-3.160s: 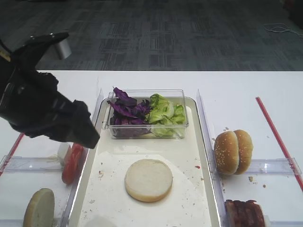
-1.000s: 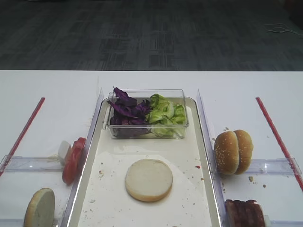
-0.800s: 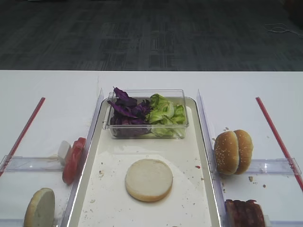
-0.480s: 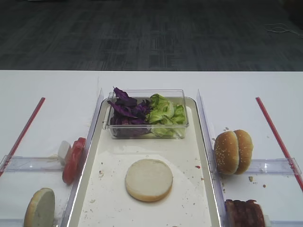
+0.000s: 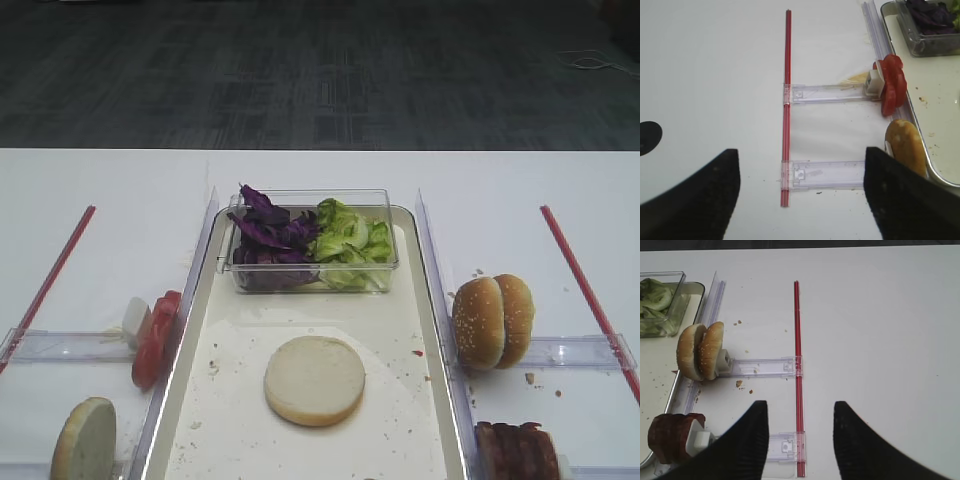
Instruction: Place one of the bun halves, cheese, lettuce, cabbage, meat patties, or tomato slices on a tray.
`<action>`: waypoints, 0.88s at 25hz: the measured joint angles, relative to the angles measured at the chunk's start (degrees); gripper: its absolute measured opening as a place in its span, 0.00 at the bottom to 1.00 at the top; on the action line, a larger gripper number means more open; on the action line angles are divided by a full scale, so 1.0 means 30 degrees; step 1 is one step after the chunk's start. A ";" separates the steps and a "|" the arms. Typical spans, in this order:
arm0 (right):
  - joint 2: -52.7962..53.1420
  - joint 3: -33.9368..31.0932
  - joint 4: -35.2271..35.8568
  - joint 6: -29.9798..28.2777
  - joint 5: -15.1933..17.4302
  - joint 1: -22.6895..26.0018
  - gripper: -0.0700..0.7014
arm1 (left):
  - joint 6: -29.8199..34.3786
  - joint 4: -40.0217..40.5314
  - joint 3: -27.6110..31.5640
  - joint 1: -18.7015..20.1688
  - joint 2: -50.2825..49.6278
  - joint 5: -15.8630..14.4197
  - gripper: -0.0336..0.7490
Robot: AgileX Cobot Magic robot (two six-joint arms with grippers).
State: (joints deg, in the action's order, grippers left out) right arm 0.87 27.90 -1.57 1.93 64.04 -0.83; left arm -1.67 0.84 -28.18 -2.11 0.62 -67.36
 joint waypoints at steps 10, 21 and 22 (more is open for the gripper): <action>0.0000 0.0000 0.0000 -0.0036 0.0000 0.0000 0.55 | 0.0000 0.0000 0.0000 0.0000 0.0118 -0.0080 0.70; 0.0000 0.0000 0.0000 -0.0078 0.0000 0.0000 0.55 | 0.0014 0.0000 0.0000 -0.0025 0.0118 -0.0080 0.70; 0.0000 0.0000 0.0000 -0.0078 0.0000 0.0000 0.55 | 0.0014 0.0000 0.0000 -0.0025 0.0118 -0.0080 0.70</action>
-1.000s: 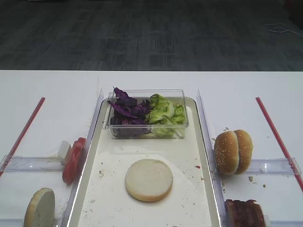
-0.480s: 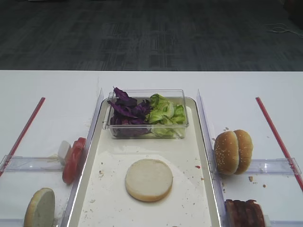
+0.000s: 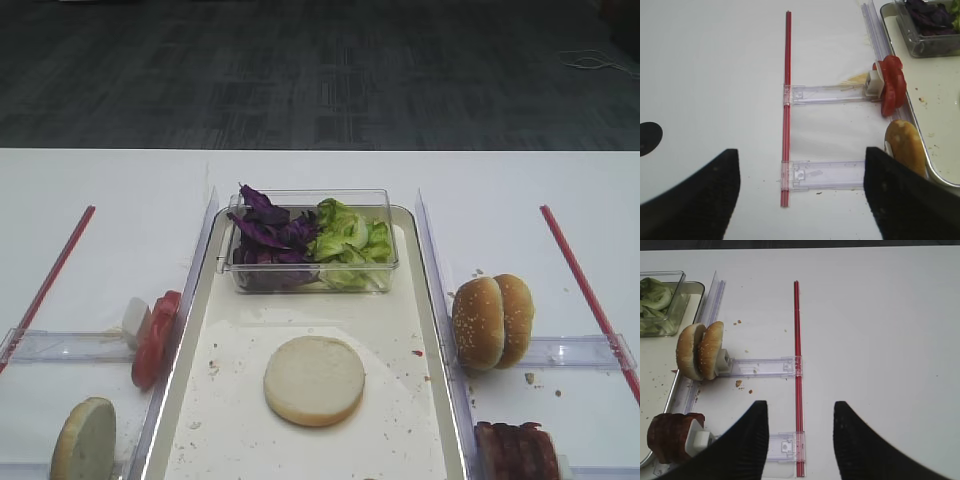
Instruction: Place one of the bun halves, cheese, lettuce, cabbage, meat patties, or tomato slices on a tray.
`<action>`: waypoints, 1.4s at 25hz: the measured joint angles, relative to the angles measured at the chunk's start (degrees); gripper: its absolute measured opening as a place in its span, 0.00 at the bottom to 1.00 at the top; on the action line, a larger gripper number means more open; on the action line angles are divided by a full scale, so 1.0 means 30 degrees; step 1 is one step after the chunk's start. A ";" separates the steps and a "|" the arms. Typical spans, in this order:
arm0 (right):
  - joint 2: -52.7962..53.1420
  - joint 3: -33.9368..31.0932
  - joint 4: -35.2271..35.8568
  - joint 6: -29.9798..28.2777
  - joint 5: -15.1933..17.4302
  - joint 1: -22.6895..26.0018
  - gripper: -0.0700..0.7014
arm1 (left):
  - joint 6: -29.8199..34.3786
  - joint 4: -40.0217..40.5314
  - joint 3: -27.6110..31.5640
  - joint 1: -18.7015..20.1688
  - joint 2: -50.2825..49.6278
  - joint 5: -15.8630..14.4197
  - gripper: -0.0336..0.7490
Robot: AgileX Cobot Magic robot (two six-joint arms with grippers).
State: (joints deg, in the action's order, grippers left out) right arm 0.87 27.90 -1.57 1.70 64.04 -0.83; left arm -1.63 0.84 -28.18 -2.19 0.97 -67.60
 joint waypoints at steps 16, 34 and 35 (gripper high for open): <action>0.0000 0.0000 0.0000 0.0000 0.0040 0.0000 0.55 | 0.0000 0.0000 0.0000 0.0000 0.0000 0.0000 0.70; 0.0000 0.0000 0.0000 0.0000 0.0040 0.0000 0.55 | 0.0000 0.0000 0.0000 0.0000 0.0000 0.0000 0.70; 0.0000 0.0000 0.0000 0.0000 0.0040 0.0000 0.55 | 0.0000 0.0000 0.0000 0.0000 0.0000 0.0000 0.70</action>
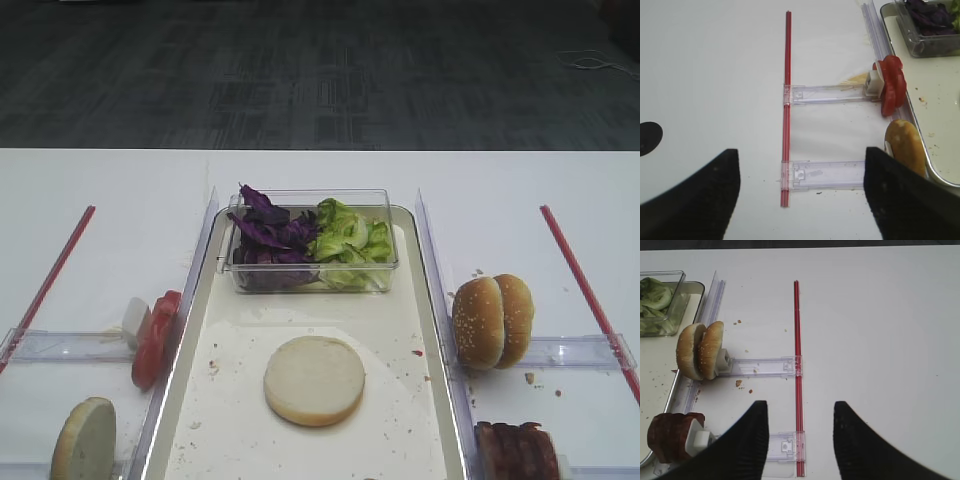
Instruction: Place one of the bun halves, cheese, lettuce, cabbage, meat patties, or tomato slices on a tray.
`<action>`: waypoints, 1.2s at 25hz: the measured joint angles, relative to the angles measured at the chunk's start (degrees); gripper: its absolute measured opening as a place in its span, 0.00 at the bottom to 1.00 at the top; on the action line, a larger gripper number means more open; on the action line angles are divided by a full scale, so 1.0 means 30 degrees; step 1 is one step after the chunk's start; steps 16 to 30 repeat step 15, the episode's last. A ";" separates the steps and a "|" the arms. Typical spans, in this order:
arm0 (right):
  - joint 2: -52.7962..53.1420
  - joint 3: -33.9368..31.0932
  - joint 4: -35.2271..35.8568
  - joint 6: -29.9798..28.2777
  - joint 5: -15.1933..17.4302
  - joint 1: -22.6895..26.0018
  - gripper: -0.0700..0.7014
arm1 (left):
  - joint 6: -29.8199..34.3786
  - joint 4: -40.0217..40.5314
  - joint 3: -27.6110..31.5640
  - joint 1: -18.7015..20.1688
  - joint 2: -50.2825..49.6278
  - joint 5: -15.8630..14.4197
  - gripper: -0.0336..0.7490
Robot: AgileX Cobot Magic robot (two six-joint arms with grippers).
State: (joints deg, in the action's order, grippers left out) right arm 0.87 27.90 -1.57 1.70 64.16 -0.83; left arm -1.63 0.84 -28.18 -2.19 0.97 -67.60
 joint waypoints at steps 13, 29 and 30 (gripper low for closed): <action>0.0000 0.0000 0.0000 0.0000 0.0000 0.0000 0.55 | 0.0000 0.0000 0.0000 0.0000 0.0000 0.0000 0.69; 0.0000 0.0000 0.0000 0.0000 0.0000 0.0000 0.55 | 0.0000 0.0000 0.0000 0.0000 0.0000 0.0000 0.69; 0.0000 0.0000 0.0000 0.0000 0.0000 0.0000 0.55 | 0.0000 0.0000 0.0000 0.0000 0.0000 0.0000 0.69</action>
